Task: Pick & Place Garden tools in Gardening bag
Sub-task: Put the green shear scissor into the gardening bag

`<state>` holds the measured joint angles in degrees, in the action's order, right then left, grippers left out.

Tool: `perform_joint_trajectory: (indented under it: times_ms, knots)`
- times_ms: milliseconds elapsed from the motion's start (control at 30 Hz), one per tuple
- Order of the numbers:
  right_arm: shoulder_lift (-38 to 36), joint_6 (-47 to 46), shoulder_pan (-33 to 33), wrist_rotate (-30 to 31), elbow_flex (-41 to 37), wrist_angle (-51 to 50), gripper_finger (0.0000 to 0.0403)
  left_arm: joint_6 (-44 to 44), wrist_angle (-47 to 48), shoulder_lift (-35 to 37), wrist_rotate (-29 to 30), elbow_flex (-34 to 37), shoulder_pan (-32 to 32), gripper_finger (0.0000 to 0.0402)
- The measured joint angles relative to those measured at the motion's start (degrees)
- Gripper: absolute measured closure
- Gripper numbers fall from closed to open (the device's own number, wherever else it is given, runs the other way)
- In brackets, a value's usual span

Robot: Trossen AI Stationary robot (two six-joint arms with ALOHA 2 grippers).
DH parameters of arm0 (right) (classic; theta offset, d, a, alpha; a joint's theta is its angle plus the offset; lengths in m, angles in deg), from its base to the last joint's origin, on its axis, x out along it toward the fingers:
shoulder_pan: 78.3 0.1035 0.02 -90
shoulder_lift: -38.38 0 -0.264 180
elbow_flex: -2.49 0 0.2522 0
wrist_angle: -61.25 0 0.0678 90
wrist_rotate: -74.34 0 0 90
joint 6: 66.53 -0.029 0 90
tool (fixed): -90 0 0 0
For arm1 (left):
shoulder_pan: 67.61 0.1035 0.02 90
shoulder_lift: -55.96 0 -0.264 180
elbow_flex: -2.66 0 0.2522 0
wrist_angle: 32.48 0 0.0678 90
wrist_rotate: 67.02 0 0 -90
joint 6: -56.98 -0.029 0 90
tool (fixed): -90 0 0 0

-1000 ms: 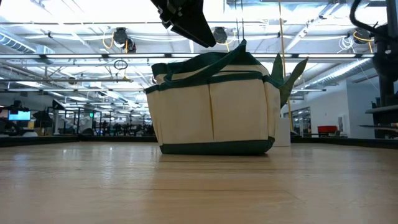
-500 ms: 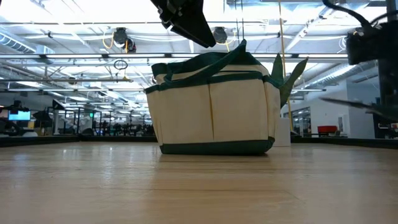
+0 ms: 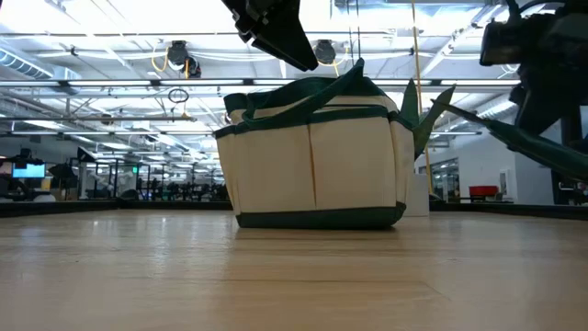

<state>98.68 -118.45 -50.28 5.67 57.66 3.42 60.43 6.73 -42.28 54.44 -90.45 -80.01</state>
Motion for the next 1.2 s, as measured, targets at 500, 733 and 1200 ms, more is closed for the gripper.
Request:
perform_joint_trajectory:
  times_ms: [500,733,1200]
  knots:
    - [-1.0,13.5,-6.6,-0.1,0.0,7.1,0.0345,-0.2,0.0,0.0,0.0,0.0,0.0,0.0245]
    - [-2.1,18.0,-8.8,-0.1,0.0,9.3,0.0344,-0.2,0.1,0.0,0.0,0.0,0.0,0.0245]
    - [-3.6,30.8,-11.9,-0.1,0.1,21.9,0.0344,-0.3,0.1,0.0,0.0,0.0,0.0,0.0245]
